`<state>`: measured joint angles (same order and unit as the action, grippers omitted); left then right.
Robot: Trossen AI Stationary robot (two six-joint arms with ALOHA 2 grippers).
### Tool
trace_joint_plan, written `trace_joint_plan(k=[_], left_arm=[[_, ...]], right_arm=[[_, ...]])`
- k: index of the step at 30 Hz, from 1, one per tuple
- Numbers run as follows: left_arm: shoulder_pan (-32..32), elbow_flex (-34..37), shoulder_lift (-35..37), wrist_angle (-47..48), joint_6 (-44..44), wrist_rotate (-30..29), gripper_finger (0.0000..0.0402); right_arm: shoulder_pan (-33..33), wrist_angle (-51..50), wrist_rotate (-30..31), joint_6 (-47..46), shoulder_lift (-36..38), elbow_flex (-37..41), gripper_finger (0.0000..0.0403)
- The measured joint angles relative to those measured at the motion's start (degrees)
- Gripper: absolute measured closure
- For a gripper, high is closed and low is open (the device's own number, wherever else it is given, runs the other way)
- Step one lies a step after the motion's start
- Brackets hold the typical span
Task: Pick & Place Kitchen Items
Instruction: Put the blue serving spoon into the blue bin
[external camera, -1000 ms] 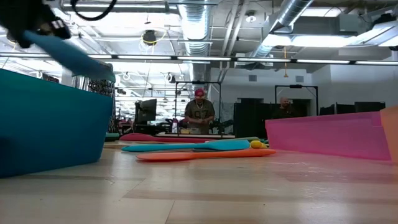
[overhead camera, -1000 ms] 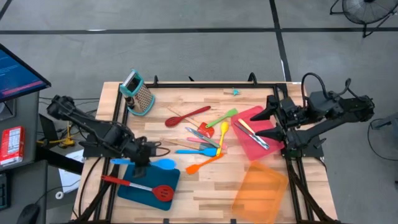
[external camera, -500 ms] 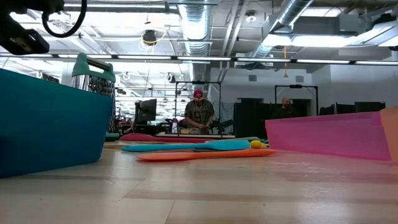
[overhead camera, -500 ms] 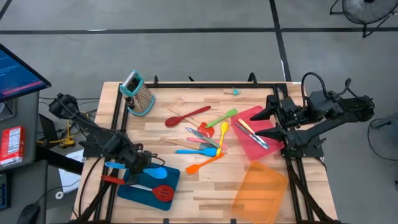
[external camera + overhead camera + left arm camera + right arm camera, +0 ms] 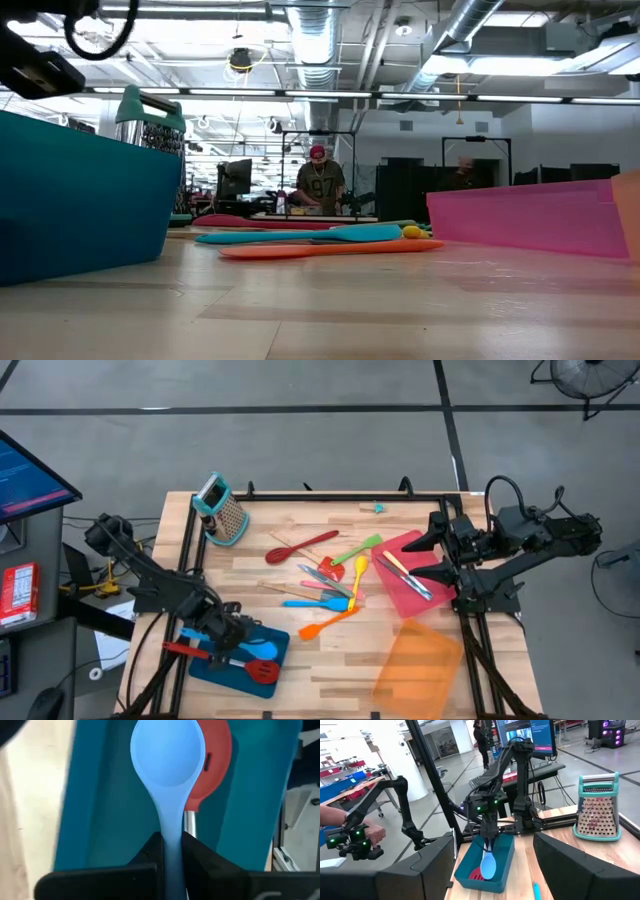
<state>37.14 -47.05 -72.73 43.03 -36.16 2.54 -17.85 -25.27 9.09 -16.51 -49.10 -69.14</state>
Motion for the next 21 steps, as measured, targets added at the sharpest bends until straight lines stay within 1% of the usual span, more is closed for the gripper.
trace_joint_plan(k=[8, 21], left_arm=[[2.95, 0.00, -1.36, -0.87, -0.07, 0.03, 0.0380], [4.98, 0.00, -1.34, -4.42, -0.51, 0.64, 0.0380]], right_arm=[[0.00, -0.01, 0.00, 0.00, 0.00, 0.00, 0.0138], [0.00, -0.03, 0.01, 0.00, 0.00, 0.00, 0.0138]])
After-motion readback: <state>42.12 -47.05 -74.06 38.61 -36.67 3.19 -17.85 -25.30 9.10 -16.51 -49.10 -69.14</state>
